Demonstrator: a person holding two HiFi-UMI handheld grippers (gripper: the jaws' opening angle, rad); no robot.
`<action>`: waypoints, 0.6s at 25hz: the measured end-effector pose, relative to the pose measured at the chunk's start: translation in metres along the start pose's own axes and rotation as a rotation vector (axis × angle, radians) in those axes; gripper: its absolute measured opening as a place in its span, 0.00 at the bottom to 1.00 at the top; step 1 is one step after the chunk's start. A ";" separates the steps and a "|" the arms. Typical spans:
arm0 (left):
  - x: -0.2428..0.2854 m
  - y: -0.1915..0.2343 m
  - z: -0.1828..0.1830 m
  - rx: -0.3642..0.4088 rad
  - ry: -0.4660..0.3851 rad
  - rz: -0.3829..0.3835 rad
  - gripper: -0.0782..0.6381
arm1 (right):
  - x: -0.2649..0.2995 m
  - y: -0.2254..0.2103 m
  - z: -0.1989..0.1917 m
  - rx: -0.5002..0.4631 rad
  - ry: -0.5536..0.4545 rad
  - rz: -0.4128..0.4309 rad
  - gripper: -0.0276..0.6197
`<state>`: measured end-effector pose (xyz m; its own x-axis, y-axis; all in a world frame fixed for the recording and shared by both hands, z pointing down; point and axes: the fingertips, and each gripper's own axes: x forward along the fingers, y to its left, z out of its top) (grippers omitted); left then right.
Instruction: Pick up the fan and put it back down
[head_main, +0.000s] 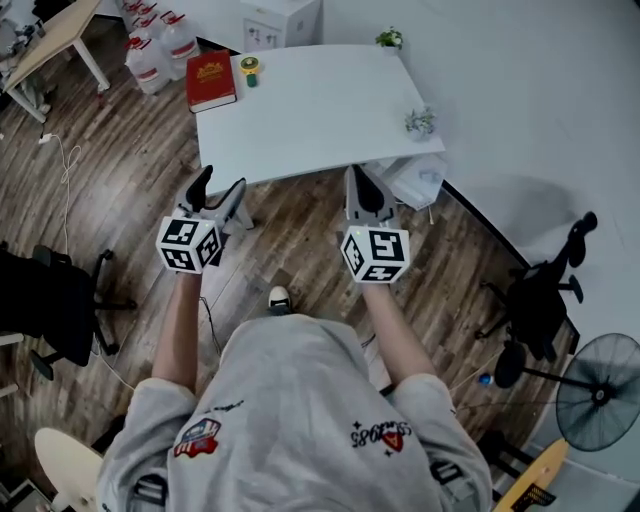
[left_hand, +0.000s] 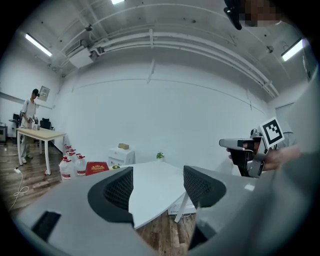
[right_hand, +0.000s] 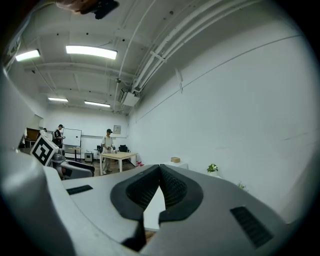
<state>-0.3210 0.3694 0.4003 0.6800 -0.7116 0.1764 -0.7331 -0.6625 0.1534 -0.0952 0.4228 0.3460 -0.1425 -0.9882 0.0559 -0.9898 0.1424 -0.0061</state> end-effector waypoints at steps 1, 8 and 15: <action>0.006 0.005 0.000 -0.004 0.000 0.000 0.54 | 0.007 -0.002 -0.002 -0.002 0.004 0.000 0.03; 0.048 0.029 0.001 -0.010 0.034 0.014 0.54 | 0.058 -0.025 -0.006 0.025 0.020 0.006 0.03; 0.077 0.054 0.015 0.007 0.055 0.052 0.54 | 0.117 -0.036 0.006 0.040 0.006 0.055 0.03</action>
<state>-0.3076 0.2753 0.4080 0.6397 -0.7311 0.2374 -0.7670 -0.6271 0.1357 -0.0766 0.3015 0.3469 -0.1969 -0.9785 0.0606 -0.9797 0.1941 -0.0490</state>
